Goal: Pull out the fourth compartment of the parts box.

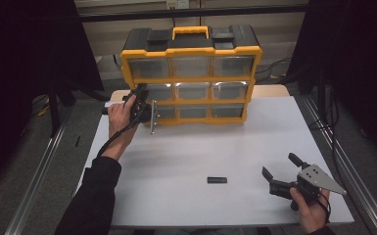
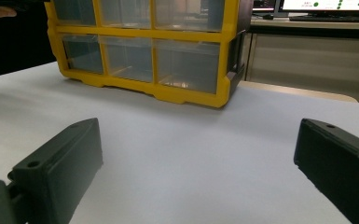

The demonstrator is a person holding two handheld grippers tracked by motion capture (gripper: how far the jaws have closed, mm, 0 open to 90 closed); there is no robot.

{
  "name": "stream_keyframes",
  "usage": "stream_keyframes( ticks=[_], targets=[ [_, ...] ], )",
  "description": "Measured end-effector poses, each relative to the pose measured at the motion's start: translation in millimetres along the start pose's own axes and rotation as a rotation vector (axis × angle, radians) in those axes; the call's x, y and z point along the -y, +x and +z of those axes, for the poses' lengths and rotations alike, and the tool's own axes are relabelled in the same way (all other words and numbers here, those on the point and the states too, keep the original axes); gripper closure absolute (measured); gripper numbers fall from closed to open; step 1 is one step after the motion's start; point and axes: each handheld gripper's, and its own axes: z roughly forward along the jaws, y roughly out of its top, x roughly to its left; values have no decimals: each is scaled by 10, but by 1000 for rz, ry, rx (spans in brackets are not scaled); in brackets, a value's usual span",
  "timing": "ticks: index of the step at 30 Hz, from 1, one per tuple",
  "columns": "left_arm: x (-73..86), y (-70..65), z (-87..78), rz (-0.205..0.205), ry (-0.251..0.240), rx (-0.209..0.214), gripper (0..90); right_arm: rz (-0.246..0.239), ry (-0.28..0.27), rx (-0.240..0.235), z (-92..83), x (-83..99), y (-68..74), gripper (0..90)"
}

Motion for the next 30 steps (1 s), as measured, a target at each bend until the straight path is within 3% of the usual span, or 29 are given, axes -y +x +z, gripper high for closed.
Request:
stream_keyframes(
  ticks=[11,30],
  targets=[
    [-1,16,4,26,2,-20,778,-7,0,-1,-7,-1,4,7],
    [22,27,-23,14,-24,-27,789,-19,-7,-16,-15,-2,5,2]
  ],
)
